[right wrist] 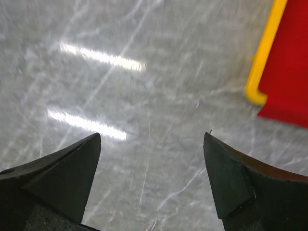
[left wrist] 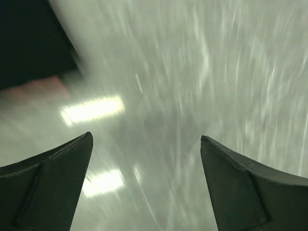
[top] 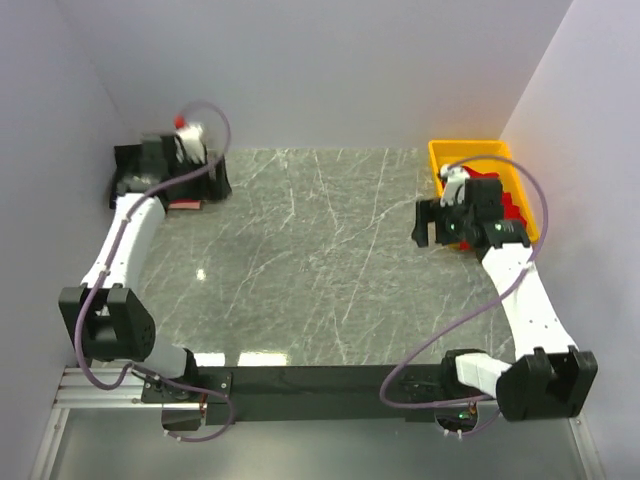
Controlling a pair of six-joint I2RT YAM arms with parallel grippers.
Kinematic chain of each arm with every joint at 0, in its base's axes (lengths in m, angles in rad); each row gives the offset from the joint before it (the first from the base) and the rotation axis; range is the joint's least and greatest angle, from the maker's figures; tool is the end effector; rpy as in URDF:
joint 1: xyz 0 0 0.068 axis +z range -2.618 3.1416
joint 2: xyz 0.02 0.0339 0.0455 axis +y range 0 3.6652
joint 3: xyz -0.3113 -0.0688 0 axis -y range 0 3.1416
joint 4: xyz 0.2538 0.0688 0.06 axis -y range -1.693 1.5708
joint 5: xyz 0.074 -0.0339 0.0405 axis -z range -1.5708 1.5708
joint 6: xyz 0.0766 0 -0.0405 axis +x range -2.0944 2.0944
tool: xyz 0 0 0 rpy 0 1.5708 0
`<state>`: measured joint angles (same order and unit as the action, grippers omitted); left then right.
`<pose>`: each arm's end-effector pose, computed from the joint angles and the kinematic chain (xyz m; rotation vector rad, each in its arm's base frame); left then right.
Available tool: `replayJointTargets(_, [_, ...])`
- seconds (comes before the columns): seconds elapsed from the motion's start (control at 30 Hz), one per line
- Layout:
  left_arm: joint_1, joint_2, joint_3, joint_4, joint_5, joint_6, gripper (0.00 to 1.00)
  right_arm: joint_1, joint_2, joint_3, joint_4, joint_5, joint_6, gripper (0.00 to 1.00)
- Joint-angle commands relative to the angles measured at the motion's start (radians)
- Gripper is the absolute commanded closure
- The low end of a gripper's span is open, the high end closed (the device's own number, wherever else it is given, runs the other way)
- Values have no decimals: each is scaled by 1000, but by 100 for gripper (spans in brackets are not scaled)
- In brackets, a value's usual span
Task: Fold and stack the t-shirts
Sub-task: Neatly place the folded tshirt to the corner
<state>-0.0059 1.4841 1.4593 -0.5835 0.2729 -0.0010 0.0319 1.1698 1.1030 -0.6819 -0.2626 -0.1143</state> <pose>0.3694 -0.0228 0.3929 0.1604 2.1630 -0.3009 0.2634 0.0283 0.3423 -0.2998 2.2825 0.2620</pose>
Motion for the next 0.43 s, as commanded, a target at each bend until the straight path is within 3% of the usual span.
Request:
replayJointTargets(0.0, [-46,-157,-227,-49,34,-41,1,-3,-93,-131,-19,4,-24,7])
replayJointTargets(0.2, [-104,-260,-446,-53,-24,28,1,-3,-145,-229,-64,-70,-39,7])
replayJointTargets(0.4, [-120,-314,-513,-39,-67,41,0,8,-124,-221,-65,-76,-48,7])
